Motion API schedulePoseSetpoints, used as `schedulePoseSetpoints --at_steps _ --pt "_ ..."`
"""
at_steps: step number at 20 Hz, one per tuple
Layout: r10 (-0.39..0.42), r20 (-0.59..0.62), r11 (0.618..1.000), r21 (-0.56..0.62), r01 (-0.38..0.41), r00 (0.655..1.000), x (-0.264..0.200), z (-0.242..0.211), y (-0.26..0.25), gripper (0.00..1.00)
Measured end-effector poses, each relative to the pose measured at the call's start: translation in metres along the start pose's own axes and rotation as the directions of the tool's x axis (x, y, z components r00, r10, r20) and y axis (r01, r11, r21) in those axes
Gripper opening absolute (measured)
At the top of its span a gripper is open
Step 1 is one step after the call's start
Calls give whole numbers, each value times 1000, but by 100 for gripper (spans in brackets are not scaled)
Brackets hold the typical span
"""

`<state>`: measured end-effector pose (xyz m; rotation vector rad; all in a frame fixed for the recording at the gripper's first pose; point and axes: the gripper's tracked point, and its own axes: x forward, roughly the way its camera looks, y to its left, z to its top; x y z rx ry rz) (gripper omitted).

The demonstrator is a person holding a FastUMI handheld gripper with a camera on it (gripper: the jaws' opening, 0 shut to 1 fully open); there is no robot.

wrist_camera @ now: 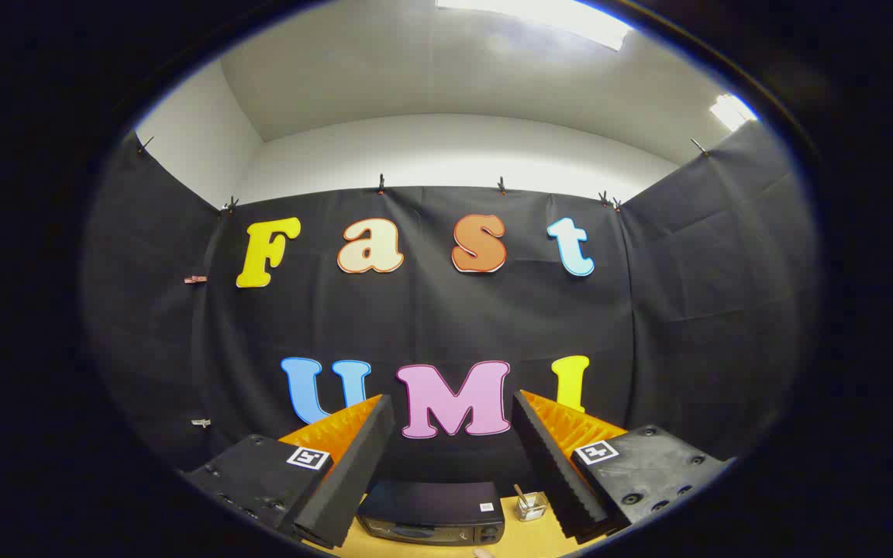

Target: Open the toaster oven, put the food inside, and close the toaster oven door.

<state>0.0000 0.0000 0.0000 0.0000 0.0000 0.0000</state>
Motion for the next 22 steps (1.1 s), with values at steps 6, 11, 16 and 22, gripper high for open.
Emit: schedulePoseSetpoints --at_steps 6,11,16,22 --pt "6 19 1000 3 -6 1000 -6 8 1 98" --pt "5 32 1000 2 -5 999 -8 14 -1 98" --pt "21 60 1000 -19 -20 998 -14 21 4 98" --pt "-4 62 1000 -31 6 998 -15 22 -1 98"
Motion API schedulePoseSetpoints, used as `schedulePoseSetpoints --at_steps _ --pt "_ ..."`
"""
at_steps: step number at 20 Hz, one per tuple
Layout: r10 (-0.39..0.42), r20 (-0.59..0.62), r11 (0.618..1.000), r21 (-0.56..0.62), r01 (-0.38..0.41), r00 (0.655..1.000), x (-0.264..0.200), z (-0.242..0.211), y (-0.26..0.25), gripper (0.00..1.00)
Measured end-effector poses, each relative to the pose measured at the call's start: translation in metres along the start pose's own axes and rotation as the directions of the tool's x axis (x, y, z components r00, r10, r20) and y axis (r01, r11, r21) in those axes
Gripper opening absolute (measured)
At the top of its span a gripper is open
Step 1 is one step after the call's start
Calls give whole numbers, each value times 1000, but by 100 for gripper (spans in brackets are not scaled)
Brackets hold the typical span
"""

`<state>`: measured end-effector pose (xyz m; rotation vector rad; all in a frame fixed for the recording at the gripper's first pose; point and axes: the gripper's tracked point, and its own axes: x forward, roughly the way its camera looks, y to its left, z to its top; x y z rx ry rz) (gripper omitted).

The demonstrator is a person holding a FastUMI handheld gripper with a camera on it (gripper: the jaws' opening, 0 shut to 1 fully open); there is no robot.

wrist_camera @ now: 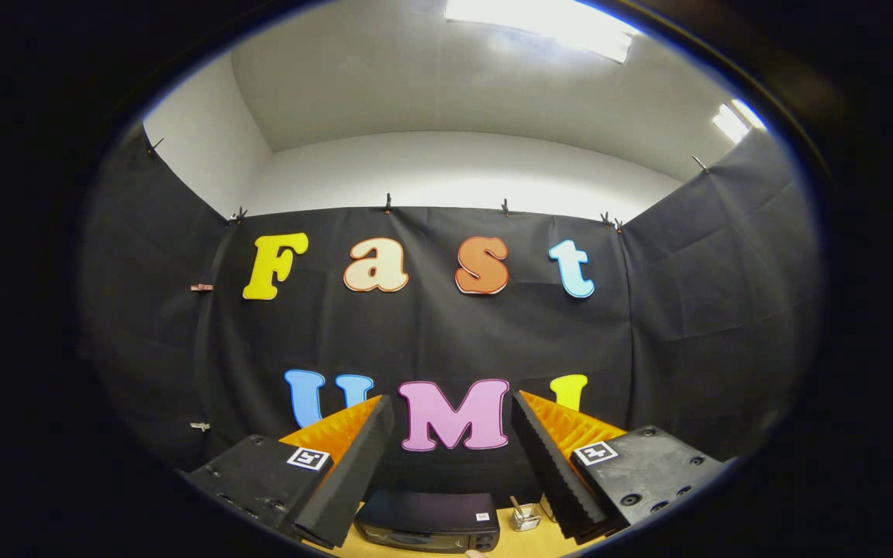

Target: Open the toaster oven, put the food inside, and close the toaster oven door.

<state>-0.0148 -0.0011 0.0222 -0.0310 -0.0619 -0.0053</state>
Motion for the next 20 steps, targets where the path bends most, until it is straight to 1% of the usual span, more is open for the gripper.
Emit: schedulePoseSetpoints --at_steps 5,11,15,20 --pt "12 5 1000 2 -12 1000 2 0 7 98" --pt "13 -20 1000 -8 -13 1000 16 -27 15 98" --pt "31 -57 1000 5 -30 998 32 -60 32 98" --pt "69 -142 997 -18 -72 987 51 -121 56 98"
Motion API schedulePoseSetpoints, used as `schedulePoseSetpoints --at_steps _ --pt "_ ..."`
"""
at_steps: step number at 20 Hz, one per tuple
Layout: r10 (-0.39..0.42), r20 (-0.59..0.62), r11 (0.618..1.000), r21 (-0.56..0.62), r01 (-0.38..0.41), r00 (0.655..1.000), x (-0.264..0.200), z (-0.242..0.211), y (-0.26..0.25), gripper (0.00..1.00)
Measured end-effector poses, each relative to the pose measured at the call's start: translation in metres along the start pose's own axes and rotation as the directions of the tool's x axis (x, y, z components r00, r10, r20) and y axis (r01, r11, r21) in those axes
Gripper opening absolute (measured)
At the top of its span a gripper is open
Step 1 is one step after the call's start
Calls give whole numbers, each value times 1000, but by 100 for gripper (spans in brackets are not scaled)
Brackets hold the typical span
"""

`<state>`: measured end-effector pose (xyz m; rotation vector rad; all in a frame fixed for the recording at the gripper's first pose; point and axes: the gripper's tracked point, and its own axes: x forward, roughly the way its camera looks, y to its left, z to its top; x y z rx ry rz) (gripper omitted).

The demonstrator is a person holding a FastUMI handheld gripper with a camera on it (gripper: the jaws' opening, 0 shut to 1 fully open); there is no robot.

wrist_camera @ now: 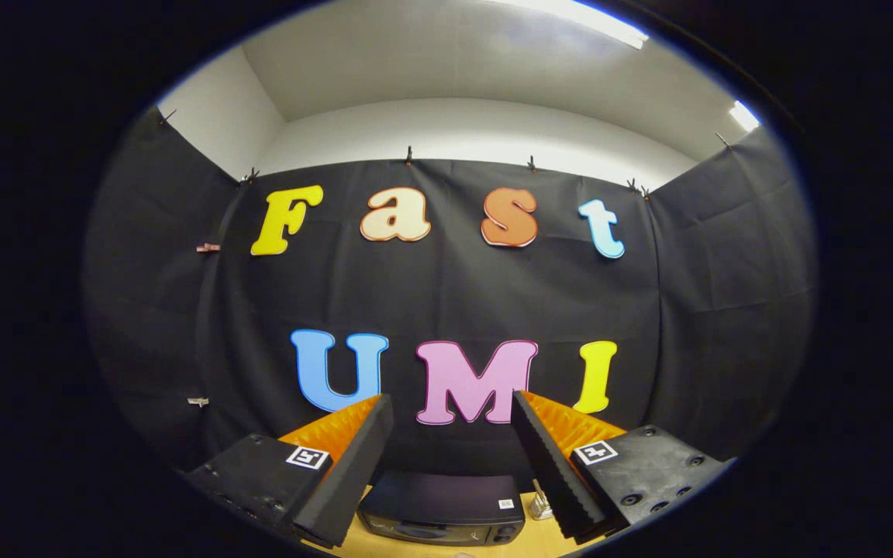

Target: Open the toaster oven, put the food inside, and close the toaster oven door.

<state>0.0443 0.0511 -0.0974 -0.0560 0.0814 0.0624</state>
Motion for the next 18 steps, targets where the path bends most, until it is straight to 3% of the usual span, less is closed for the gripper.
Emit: schedulePoseSetpoints --at_steps 5,10,18 --pt "35 -93 998 52 -30 995 23 -71 27 98" --pt "2 -142 999 35 3 990 36 -149 32 98" --pt "-10 -368 999 46 29 930 41 -296 39 99"
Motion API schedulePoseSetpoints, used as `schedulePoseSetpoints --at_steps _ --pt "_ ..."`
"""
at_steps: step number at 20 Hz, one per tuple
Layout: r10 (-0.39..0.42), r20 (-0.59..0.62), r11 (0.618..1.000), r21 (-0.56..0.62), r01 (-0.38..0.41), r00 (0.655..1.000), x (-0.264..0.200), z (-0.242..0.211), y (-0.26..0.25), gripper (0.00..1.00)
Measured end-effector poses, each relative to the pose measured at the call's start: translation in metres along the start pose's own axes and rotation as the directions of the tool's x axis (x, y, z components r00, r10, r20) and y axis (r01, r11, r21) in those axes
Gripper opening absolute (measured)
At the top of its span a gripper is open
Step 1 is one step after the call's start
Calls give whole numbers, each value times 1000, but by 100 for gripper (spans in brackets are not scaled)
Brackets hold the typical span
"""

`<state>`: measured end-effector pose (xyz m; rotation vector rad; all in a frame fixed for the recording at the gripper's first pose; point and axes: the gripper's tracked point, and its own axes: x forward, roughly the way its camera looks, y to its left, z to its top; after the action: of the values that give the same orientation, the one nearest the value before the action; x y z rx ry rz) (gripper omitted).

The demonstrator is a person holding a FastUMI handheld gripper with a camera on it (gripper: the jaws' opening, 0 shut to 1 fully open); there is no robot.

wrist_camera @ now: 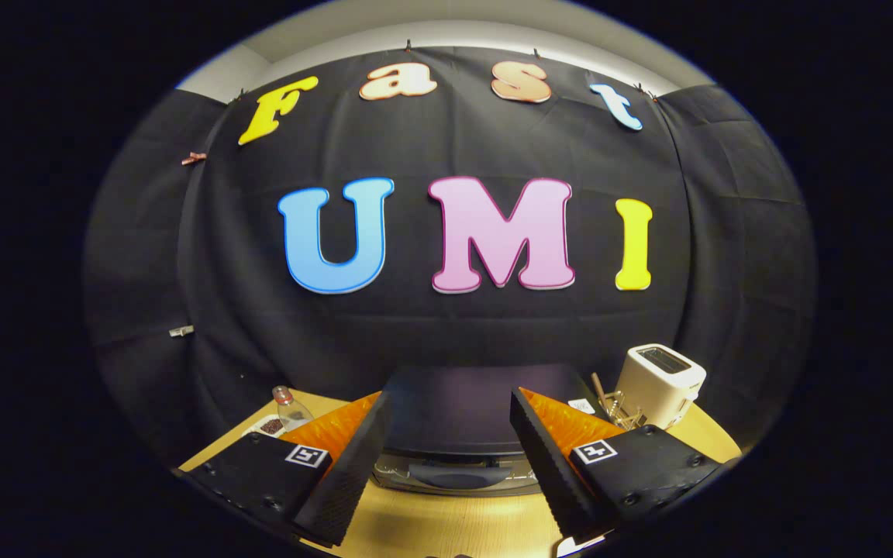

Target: Open the toaster oven, put the food inside, and close the toaster oven door.

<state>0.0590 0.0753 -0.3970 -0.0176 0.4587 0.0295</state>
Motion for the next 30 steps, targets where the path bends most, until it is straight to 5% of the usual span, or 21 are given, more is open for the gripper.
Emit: schedulePoseSetpoints --at_steps 11,19,25,30 --pt "-79 -213 997 0 80 974 47 -103 -7 99" --pt "-140 -234 990 -22 139 962 53 -112 -14 98" --pt "-128 -349 991 -17 131 928 2 -143 -11 100" --pt "-127 -498 990 -14 138 858 -39 -193 -13 100"
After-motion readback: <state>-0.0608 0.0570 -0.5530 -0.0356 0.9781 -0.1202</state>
